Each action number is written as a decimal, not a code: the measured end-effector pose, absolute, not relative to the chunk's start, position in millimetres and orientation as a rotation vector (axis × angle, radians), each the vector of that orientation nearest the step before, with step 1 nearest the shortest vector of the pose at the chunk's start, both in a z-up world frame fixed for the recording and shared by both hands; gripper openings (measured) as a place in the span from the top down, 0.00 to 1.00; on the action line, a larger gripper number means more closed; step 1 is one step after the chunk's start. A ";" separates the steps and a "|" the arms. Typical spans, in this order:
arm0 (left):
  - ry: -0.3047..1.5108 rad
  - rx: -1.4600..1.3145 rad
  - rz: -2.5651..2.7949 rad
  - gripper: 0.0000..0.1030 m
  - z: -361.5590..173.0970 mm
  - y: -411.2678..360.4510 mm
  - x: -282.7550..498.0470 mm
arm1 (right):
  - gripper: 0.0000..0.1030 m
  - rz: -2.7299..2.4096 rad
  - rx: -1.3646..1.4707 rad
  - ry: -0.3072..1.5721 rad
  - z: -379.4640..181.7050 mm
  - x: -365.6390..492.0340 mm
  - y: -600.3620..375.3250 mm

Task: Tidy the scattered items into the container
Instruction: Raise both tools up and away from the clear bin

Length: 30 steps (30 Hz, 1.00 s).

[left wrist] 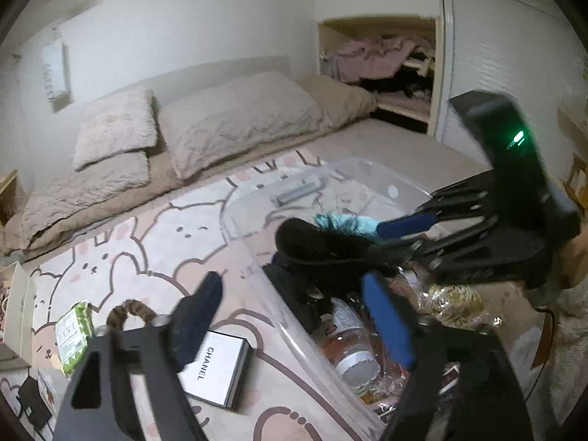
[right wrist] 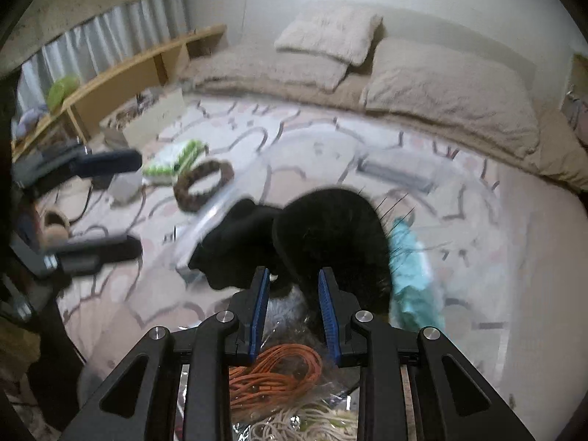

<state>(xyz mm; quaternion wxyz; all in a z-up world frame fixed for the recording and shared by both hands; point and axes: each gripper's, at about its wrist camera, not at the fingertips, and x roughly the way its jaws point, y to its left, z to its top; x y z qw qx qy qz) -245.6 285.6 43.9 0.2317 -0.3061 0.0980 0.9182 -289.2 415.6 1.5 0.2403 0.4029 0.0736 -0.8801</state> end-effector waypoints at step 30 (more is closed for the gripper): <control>0.145 -0.675 2.600 0.00 90.9 251.6 -191.7 | 0.00 -2.877 0.766 0.087 86.2 -192.7 444.0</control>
